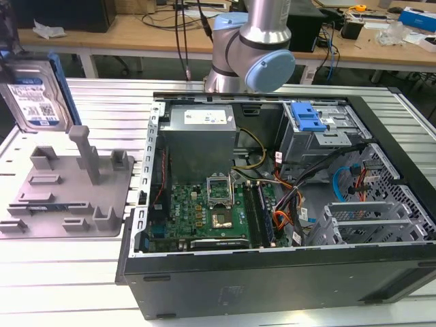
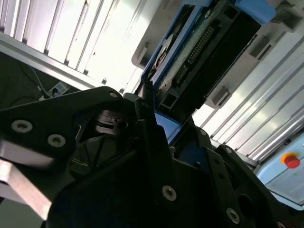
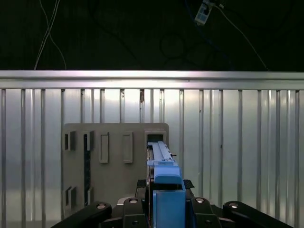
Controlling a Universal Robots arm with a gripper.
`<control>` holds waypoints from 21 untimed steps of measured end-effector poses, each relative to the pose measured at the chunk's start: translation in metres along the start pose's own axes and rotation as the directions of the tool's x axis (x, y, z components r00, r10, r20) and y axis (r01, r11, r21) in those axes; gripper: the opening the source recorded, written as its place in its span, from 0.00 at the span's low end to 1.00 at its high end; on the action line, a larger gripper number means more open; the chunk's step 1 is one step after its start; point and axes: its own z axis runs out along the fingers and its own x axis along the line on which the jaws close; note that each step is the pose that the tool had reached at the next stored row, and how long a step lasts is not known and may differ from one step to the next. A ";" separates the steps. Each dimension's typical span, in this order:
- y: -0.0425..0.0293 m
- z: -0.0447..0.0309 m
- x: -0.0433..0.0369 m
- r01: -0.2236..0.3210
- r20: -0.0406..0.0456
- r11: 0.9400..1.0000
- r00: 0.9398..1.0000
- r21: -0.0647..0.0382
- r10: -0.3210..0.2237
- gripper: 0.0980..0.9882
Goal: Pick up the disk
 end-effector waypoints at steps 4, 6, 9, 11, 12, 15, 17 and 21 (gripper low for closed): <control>0.0003 -0.0236 0.0001 0.000 0.002 1.000 1.000 0.000 0.000 0.30; 0.0004 -0.0368 0.0001 0.000 0.003 1.000 1.000 0.000 0.000 0.30; 0.0005 -0.0526 0.0002 0.000 0.005 1.000 1.000 0.000 0.000 0.30; 0.0006 -0.0660 0.0003 0.000 0.006 1.000 1.000 0.000 0.000 0.30; 0.0007 -0.0766 0.0003 0.000 0.007 1.000 1.000 0.000 0.000 0.30; 0.0007 -0.0863 0.0004 0.000 0.008 1.000 1.000 0.000 0.000 0.30; 0.0007 -0.0863 0.0004 0.000 0.008 1.000 1.000 0.000 0.000 0.30; 0.0008 -0.0863 0.0004 0.000 0.009 1.000 1.000 0.000 0.000 0.30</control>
